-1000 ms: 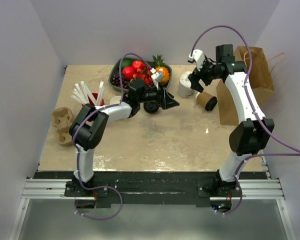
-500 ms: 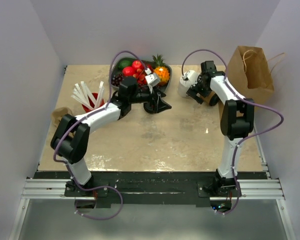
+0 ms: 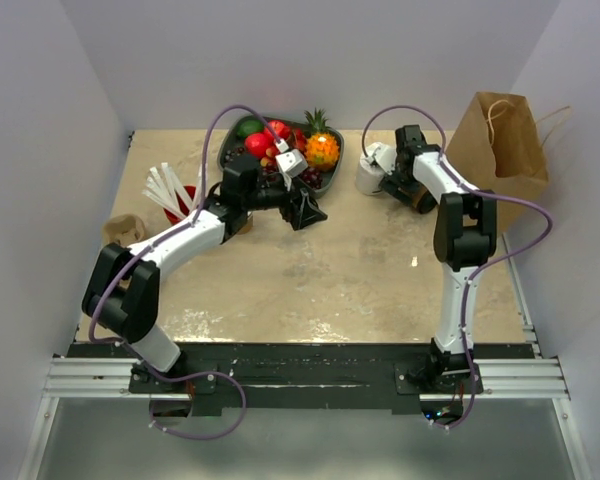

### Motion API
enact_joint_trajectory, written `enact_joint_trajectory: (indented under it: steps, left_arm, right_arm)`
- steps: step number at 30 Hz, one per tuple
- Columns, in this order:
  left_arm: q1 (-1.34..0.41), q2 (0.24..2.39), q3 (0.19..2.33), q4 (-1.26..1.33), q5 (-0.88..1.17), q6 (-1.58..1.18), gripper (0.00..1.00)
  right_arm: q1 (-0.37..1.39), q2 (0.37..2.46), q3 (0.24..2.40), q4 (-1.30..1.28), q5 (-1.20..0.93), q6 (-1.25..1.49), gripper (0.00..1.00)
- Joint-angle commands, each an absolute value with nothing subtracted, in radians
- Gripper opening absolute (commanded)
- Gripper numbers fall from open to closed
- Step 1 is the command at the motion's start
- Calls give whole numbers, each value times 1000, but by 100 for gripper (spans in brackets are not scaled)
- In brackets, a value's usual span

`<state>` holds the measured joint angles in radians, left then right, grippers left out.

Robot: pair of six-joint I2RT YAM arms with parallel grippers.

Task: Pack the takeout coffee

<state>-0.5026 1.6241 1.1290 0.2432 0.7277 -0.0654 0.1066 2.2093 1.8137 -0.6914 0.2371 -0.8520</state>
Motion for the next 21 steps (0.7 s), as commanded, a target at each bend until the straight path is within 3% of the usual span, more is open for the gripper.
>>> enact_joint_trajectory:
  steps: [1, 8, 14, 21]
  left_arm:
    - [-491, 1578, 1129, 224, 742, -6, 88]
    - [-498, 1548, 1078, 221, 726, 132, 88]
    - [-584, 1467, 1011, 244, 596, 377, 91]
    - [-716, 1480, 1028, 371, 468, 292, 92]
  right_arm:
    - [118, 2119, 1841, -770, 212, -776, 75]
    - [118, 1996, 1959, -971, -217, -389, 69]
    - [115, 1937, 1850, -956, -642, -123, 67]
    - [84, 1974, 1640, -622, -1079, 460, 66]
